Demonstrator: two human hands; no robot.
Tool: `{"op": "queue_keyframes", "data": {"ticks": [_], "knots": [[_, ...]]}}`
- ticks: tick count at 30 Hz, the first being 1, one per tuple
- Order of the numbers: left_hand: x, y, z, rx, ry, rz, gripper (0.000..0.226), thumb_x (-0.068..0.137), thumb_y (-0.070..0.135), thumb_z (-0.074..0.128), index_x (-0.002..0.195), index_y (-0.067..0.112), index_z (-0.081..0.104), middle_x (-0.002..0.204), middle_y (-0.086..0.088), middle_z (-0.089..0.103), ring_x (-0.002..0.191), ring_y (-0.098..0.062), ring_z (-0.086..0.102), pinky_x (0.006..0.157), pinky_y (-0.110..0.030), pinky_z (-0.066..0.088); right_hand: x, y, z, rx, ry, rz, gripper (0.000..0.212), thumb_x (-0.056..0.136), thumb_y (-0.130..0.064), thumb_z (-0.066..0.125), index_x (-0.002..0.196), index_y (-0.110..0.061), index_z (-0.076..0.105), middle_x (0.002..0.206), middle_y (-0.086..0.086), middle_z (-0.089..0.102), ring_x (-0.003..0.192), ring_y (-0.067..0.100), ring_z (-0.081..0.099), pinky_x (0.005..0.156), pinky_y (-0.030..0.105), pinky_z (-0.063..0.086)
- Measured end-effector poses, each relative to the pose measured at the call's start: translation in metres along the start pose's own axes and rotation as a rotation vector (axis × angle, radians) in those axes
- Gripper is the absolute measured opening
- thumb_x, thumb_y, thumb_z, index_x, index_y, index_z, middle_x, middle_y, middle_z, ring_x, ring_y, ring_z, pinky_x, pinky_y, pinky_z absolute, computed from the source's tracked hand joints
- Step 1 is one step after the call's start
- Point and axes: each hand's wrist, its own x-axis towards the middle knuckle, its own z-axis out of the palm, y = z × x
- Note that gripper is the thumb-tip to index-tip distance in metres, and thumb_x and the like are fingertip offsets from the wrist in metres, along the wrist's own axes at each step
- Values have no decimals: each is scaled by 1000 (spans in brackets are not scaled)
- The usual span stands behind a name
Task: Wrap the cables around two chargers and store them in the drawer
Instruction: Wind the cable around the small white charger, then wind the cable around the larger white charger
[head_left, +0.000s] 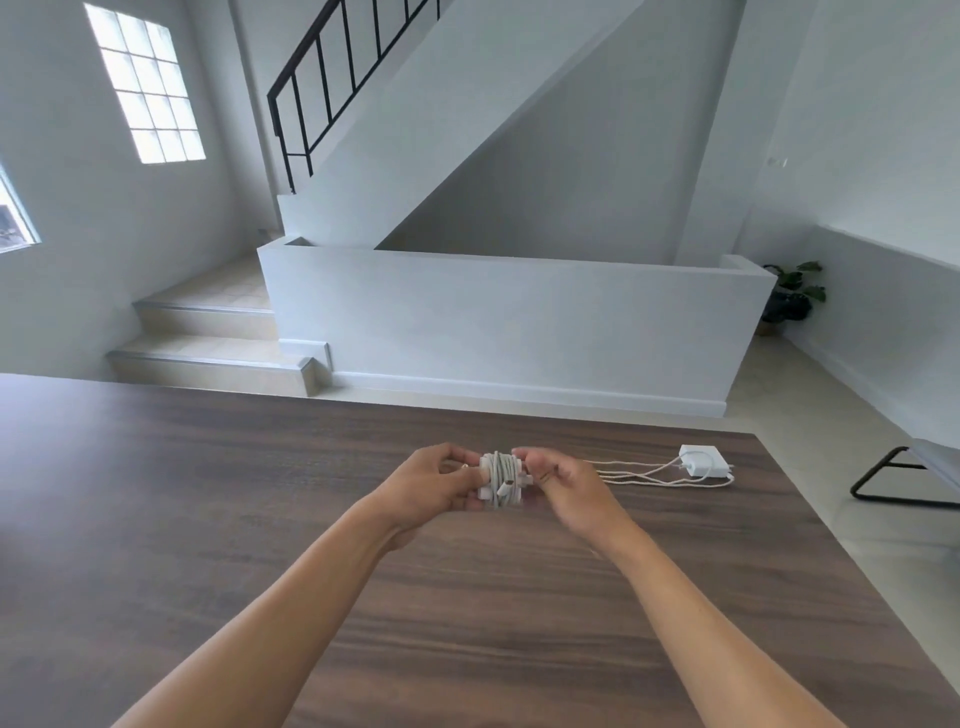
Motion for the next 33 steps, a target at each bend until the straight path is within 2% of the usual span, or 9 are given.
{"op": "queue_keyframes", "data": {"ticks": [3,8,14,16,22,25,27,30,33], "knots": [[-5,-24,-11,-88,44,-72,17,90,4,66,105,-2,62,96,-15,70,75,-17,70,77,-30,60,0,23,25,281,-21,163,32,103,-23,40,108,-9,69,104,16,73,93,26,70,83,39,57],[-26,-76,-32,-217,152,-224,25,93,6,61,115,-6,62,92,-15,70,73,-16,68,69,-23,59,-5,62,72,327,-71,284,23,100,-9,46,106,-5,68,99,14,73,83,18,70,76,32,58],[-47,-125,-56,-139,324,-288,26,96,8,58,114,-10,64,94,-20,70,69,-16,69,59,-19,58,-11,96,133,383,-50,484,21,99,-14,48,96,-6,68,95,14,70,81,19,67,68,28,58],[-51,-135,-62,-90,377,-294,25,97,8,57,112,-11,64,87,-17,69,61,-12,68,54,-18,56,-10,101,147,357,-44,528,20,99,-15,48,97,-6,67,97,15,68,82,21,66,64,26,57],[-59,-157,-69,57,420,-309,26,98,10,55,111,-10,66,85,-16,66,65,-20,64,54,-19,57,-11,106,167,105,4,521,26,96,-17,54,105,1,69,93,13,66,80,21,63,66,29,56],[-58,-156,-71,189,424,-305,24,97,17,57,106,-2,69,83,-15,69,59,-18,65,51,-21,56,-7,105,163,-58,-10,494,26,95,-26,55,96,-8,73,85,8,66,75,20,63,64,34,57],[-57,-153,-74,304,419,-307,22,97,24,57,100,7,70,83,-11,70,54,-15,65,50,-23,56,-4,105,156,-159,-36,487,32,94,-31,54,89,-5,73,79,6,64,70,20,62,62,36,56],[-53,-148,-83,440,427,-288,23,96,32,56,92,13,68,87,-9,71,58,-16,66,58,-29,58,2,103,139,-177,-32,503,32,95,-30,50,82,-8,69,77,6,64,61,17,55,60,35,54],[-46,-131,-87,697,461,-265,28,95,40,53,97,18,69,96,-2,69,93,-25,66,86,-32,51,4,96,112,-115,-53,496,26,98,-28,47,85,-14,64,76,0,62,61,11,52,55,26,48]]}}
